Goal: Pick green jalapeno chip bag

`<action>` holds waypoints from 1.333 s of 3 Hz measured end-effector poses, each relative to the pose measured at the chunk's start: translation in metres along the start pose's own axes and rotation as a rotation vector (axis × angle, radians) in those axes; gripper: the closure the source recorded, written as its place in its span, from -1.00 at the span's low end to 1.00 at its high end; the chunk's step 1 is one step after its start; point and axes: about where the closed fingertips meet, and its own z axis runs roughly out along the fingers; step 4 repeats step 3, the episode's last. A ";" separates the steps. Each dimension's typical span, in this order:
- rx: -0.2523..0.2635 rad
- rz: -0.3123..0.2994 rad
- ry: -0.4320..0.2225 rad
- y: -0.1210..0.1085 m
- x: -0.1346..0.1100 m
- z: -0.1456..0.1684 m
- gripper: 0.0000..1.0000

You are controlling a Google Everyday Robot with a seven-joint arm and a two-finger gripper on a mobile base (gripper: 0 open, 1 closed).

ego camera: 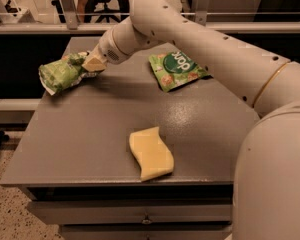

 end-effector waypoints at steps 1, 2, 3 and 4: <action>0.076 -0.040 -0.086 -0.011 -0.028 -0.032 1.00; 0.172 -0.073 -0.179 -0.026 -0.051 -0.069 1.00; 0.182 -0.075 -0.183 -0.029 -0.051 -0.072 1.00; 0.182 -0.075 -0.183 -0.029 -0.051 -0.072 1.00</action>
Offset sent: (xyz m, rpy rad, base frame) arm 0.0095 -0.0605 0.1421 0.2474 -0.3380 -0.1244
